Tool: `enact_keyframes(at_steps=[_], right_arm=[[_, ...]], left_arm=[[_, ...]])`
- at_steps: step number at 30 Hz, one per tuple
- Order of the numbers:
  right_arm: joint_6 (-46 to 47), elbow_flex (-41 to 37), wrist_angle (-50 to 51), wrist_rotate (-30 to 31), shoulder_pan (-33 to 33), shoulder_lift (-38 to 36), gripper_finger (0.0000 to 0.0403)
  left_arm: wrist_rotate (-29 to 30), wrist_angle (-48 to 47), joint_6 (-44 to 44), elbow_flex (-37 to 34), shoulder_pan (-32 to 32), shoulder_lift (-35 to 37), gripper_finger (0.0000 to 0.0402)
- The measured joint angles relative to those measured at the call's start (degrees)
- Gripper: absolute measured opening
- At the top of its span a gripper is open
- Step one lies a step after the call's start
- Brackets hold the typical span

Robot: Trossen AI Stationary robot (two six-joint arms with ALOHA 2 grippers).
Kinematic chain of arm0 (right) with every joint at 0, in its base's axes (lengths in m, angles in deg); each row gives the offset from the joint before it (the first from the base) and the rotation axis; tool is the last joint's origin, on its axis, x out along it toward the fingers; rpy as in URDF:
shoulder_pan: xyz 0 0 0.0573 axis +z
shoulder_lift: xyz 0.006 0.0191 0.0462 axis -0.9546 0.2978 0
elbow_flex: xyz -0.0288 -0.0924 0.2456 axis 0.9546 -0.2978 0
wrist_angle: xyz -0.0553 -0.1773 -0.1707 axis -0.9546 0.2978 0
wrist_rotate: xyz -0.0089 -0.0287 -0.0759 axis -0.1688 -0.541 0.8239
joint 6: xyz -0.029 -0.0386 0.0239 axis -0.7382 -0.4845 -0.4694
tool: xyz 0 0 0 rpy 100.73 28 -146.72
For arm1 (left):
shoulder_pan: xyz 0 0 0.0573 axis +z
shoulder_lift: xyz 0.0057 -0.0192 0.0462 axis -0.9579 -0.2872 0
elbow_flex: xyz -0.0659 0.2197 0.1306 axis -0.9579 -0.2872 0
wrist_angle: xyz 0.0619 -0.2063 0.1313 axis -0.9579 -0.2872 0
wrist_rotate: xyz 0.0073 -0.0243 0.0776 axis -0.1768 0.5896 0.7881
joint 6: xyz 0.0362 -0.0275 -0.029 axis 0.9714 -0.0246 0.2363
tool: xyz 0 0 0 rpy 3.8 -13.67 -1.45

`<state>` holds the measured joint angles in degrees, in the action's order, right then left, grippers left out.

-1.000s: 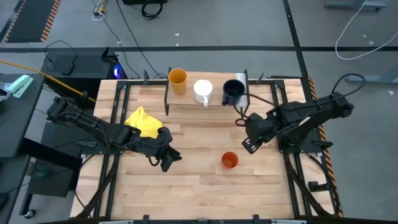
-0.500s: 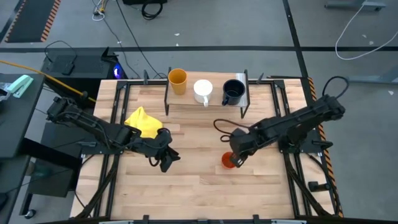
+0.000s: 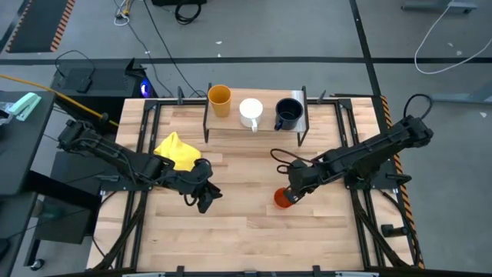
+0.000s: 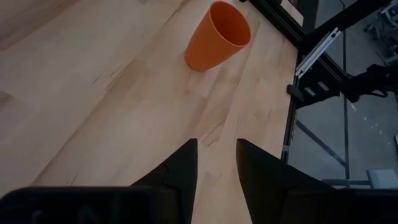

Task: Stack small to large cups/mugs on shelf
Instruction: Put the orange cup on the shelf

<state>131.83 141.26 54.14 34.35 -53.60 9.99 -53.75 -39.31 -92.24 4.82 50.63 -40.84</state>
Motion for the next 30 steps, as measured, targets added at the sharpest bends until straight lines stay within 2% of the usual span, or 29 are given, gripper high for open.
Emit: enact_keyframes(at_steps=[8, 30], right_arm=[[-2.31, 0.0, -0.06, 0.55, -2.24, 2.55, 0.0105], [-3.35, 0.0, -1.35, -0.28, -2.41, 6.42, 0.0105]], left_arm=[[0.0, 0.0, -0.03, 0.0, 0.0, 0.0, 0.0112], [0.0, 0.07, -0.07, 0.02, 0.0, 0.0, 0.0108]])
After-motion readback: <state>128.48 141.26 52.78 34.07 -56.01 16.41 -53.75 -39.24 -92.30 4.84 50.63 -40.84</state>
